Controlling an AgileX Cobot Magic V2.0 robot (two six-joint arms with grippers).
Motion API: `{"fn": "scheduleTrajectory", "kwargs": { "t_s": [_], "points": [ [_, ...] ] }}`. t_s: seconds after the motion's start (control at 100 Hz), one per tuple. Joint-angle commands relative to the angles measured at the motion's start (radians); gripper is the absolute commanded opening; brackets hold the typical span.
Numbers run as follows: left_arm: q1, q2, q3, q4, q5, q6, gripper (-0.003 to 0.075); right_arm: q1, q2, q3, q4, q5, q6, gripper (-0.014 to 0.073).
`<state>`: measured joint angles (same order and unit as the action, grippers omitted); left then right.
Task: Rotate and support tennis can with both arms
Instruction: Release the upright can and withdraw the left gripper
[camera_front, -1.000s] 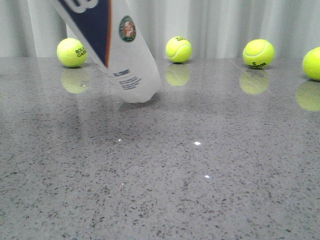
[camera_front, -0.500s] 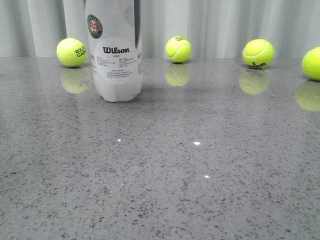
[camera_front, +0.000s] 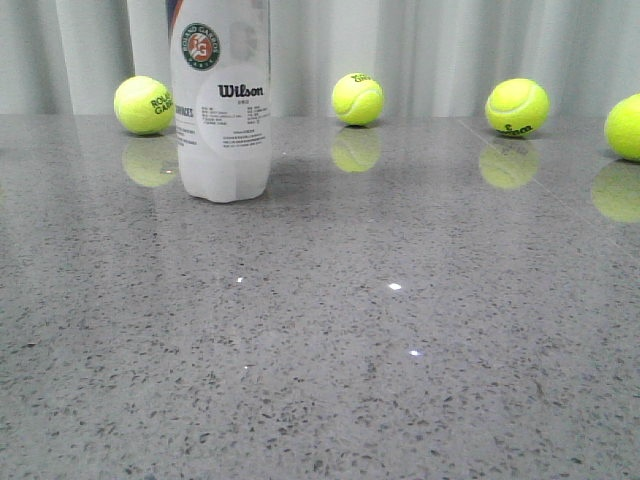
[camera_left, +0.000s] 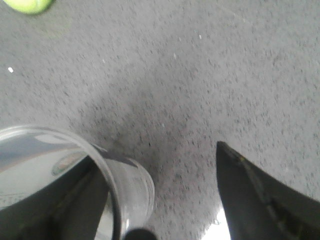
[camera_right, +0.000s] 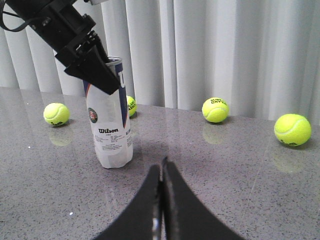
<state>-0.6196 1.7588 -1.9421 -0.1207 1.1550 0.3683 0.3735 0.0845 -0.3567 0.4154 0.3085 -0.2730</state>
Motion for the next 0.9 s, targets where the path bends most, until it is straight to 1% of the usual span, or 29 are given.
{"fn": "scheduleTrajectory", "kwargs": {
  "t_s": [0.0, 0.05, 0.12, 0.17, 0.19, 0.22, 0.24, 0.42, 0.63, 0.89],
  "points": [
    [-0.003, -0.078, -0.030, -0.034, -0.132, -0.034, 0.0388, -0.004, 0.012, -0.024, 0.012, -0.071, -0.004, -0.0061],
    [-0.003, -0.091, -0.028, -0.034, -0.160, -0.045, 0.0330, -0.004, 0.012, -0.024, 0.012, -0.071, -0.004, -0.0061],
    [-0.003, -0.105, -0.024, -0.034, -0.175, -0.045, 0.0216, -0.004, 0.012, -0.024, 0.012, -0.071, -0.004, -0.0061],
    [-0.003, -0.112, -0.013, -0.034, -0.180, -0.045, 0.0104, -0.004, 0.012, -0.024, 0.012, -0.071, -0.004, -0.0061],
    [-0.003, -0.118, -0.005, -0.034, -0.185, -0.045, 0.0075, -0.004, 0.012, -0.024, 0.012, -0.071, -0.004, -0.0061],
    [-0.003, -0.125, 0.008, -0.032, -0.196, -0.045, 0.0003, -0.004, 0.012, -0.024, 0.012, -0.071, -0.004, -0.0061],
    [-0.003, -0.131, 0.020, -0.032, -0.206, -0.045, -0.0017, -0.004, 0.012, -0.024, 0.012, -0.071, -0.004, -0.0061],
    [-0.003, -0.217, 0.166, -0.046, -0.340, -0.059, -0.0019, -0.004, 0.012, -0.024, 0.012, -0.071, -0.004, -0.0061],
    [-0.003, -0.366, 0.403, -0.075, -0.529, -0.059, -0.0019, -0.004, 0.012, -0.024, 0.012, -0.071, -0.004, -0.0061],
    [-0.003, -0.543, 0.714, -0.085, -0.671, -0.059, -0.0019, -0.004, 0.012, -0.024, 0.012, -0.071, -0.004, -0.0061]
  ]
}}
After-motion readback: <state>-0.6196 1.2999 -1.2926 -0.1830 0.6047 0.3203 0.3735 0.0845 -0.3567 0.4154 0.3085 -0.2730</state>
